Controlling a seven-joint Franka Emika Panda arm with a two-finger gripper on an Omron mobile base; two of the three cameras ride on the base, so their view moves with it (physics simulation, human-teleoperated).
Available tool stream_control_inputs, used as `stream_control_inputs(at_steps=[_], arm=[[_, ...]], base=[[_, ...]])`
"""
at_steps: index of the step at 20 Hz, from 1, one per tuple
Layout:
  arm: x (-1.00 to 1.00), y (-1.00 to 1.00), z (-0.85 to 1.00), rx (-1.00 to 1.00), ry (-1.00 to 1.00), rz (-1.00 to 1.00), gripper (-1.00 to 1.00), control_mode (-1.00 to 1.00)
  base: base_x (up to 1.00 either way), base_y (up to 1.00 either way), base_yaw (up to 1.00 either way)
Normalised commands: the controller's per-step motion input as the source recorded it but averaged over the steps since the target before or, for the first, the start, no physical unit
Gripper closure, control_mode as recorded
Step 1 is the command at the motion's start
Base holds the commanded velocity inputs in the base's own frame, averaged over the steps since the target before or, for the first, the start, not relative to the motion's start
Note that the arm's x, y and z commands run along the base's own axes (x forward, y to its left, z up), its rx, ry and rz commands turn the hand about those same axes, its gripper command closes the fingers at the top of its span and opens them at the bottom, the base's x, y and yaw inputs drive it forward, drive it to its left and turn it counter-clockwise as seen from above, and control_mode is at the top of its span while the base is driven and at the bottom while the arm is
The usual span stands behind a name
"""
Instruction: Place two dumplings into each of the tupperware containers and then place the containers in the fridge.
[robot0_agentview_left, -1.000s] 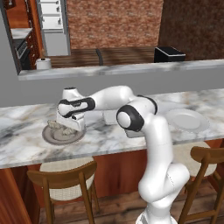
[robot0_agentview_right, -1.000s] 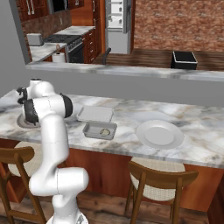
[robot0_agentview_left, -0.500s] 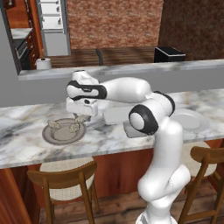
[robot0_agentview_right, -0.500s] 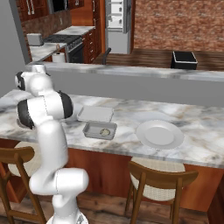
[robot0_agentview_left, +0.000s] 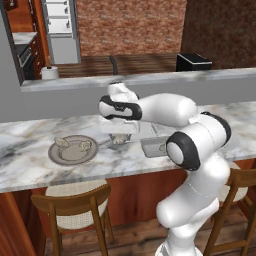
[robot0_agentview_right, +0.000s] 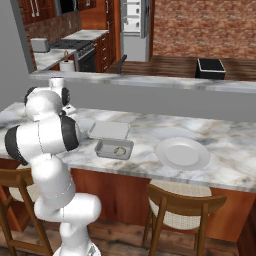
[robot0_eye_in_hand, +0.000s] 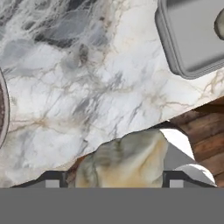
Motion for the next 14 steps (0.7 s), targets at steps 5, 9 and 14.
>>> stream_control_inputs(at_steps=[5,9,14], arm=[[0.02,-1.0,0.0,0.04,0.0,0.31,1.0,-1.0],[0.42,-0.99,-0.01,0.09,0.0,0.37,1.0,-1.0],[0.59,-0.86,-0.15,0.15,0.0,0.42,1.0,-1.0]], base=[[0.0,0.0,0.0],[0.0,0.0,0.0],[0.0,0.0,0.0]])
